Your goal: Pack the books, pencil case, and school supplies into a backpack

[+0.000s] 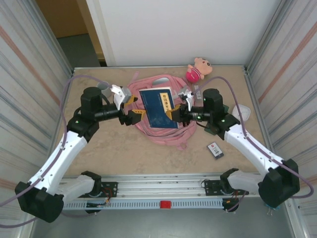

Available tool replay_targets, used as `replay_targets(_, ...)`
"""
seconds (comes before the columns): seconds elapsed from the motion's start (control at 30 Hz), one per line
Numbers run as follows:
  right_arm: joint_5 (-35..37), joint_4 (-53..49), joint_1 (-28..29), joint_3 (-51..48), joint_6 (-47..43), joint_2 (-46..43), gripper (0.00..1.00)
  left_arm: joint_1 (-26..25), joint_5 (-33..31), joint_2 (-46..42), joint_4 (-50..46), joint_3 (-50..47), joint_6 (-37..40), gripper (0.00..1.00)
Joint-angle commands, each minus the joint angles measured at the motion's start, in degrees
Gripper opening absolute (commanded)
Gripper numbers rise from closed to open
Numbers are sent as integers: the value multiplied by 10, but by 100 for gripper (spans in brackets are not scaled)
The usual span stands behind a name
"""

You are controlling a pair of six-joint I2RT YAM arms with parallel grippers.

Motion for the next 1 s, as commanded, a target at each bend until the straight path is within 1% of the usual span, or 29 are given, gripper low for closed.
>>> replay_targets(0.0,100,-147,7,29,-223,-25,0,-11,-37,-1,-149,41,210,83)
replay_targets(0.03,106,-166,14,23,-280,-31,0,-16,-31,3,-165,46,240,83)
replay_targets(0.07,128,-168,26,11,-319,-37,0,-22,-30,6,-179,51,269,84)
replay_targets(0.1,149,-165,36,1,-342,-44,0,-28,-40,8,-185,52,282,84)
replay_targets(0.17,164,-173,54,-13,-400,-51,0,-43,-63,15,-200,56,305,85)
replay_targets(0.27,170,-187,71,-14,-439,-53,0,-67,-79,30,-229,63,337,86)
replay_targets(0.37,161,-190,81,-8,-444,-47,0,-96,-92,54,-253,74,358,87)
replay_targets(0.43,148,-194,84,-2,-441,-40,0,-112,-87,73,-255,82,357,85)
replay_targets(0.5,132,-196,86,3,-440,-34,0,-124,-69,91,-250,89,352,79)
replay_targets(0.53,124,-196,89,7,-439,-32,0,-129,-60,101,-247,94,349,73)
replay_targets(0.57,120,-197,92,11,-438,-30,0,-132,-46,107,-245,98,349,65)
replay_targets(0.6,119,-198,95,12,-437,-30,1,-132,-24,113,-239,101,344,48)
replay_targets(0.67,113,-191,96,10,-426,-37,6,-132,7,116,-214,100,318,19)
replay_targets(0.7,110,-185,91,4,-419,-47,11,-129,20,114,-201,96,311,8)
replay_targets(0.73,105,-179,84,-6,-411,-58,19,-124,36,111,-190,91,305,0)
replay_targets(0.77,95,-173,72,-15,-405,-71,27,-114,51,107,-179,85,295,0)
replay_targets(0.8,76,-161,54,-29,-392,-85,36,-97,85,104,-163,79,280,0)
replay_targets(0.83,55,-140,30,-47,-369,-113,47,-76,133,100,-141,72,256,0)
replay_targets(0.9,17,-82,-22,-88,-305,-156,57,-35,215,97,-84,56,196,0)
replay_targets(0.97,-27,-12,-80,-138,-233,-205,65,-9,266,91,-19,37,138,0)
